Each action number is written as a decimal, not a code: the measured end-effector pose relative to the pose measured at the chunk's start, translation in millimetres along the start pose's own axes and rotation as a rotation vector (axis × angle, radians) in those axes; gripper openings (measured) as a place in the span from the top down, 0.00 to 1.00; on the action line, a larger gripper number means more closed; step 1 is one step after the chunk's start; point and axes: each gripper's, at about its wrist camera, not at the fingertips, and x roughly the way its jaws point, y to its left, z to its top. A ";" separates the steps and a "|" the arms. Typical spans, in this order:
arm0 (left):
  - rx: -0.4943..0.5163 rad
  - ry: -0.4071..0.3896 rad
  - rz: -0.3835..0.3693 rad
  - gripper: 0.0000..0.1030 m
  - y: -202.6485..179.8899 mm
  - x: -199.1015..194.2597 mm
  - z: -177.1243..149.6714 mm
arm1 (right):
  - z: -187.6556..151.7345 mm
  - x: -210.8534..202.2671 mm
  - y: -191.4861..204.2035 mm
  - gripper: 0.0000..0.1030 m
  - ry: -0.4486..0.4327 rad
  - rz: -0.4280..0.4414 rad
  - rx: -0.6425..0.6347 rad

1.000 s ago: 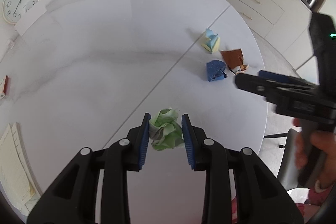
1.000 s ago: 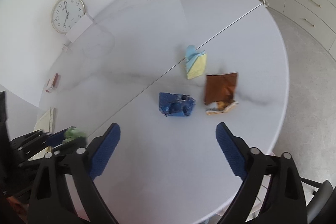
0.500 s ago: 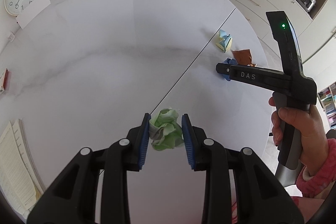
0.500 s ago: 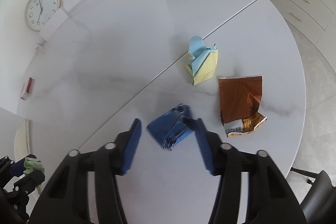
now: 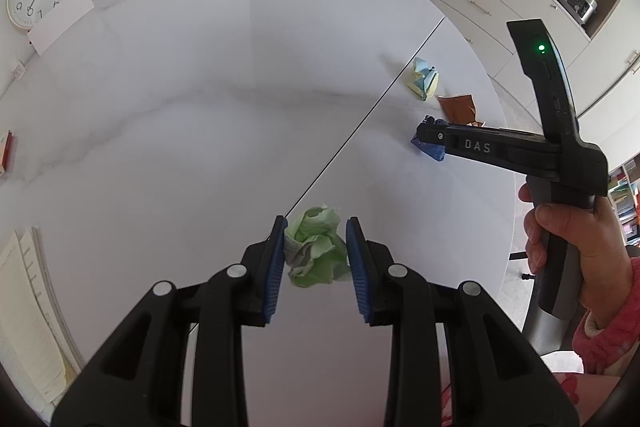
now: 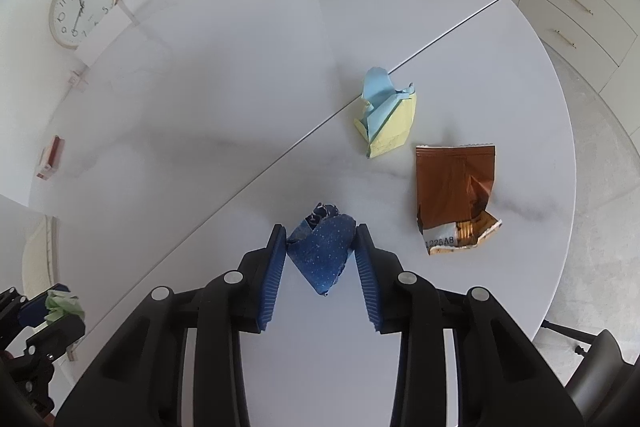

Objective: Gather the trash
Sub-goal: 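Grasp the crumpled blue paper with the right tool while the left tool holds the green tissue, then carry the blue paper and green tissue over the white bin and open both tools, then grasp the brown snack bag with the right tool, then grasp the yellow-and-blue paper with the left tool while the right tool holds the brown bag, then carry the brown bag and yellow paper over the bin and open both tools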

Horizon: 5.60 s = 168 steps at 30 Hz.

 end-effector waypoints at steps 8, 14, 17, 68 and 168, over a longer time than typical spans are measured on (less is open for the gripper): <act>0.076 -0.016 -0.023 0.71 -36.5 -9.4 1.2 | -29.0 -76.0 -33.1 0.65 -0.086 0.068 0.037; 0.150 -0.012 -0.081 0.71 -87.8 -8.2 -1.3 | -70.8 -127.2 -91.8 0.63 -0.140 0.015 0.104; 0.187 -0.010 -0.109 0.71 -115.2 -6.0 -1.8 | -98.2 -117.9 -128.1 0.63 -0.112 0.004 0.139; 0.559 0.165 -0.170 0.09 -332.8 109.1 -52.8 | -202.4 -148.4 -302.2 0.03 -0.111 -0.108 0.451; 0.272 -0.014 -0.123 0.68 -202.3 17.4 56.5 | -111.8 -178.0 -180.1 0.71 -0.197 -0.107 0.261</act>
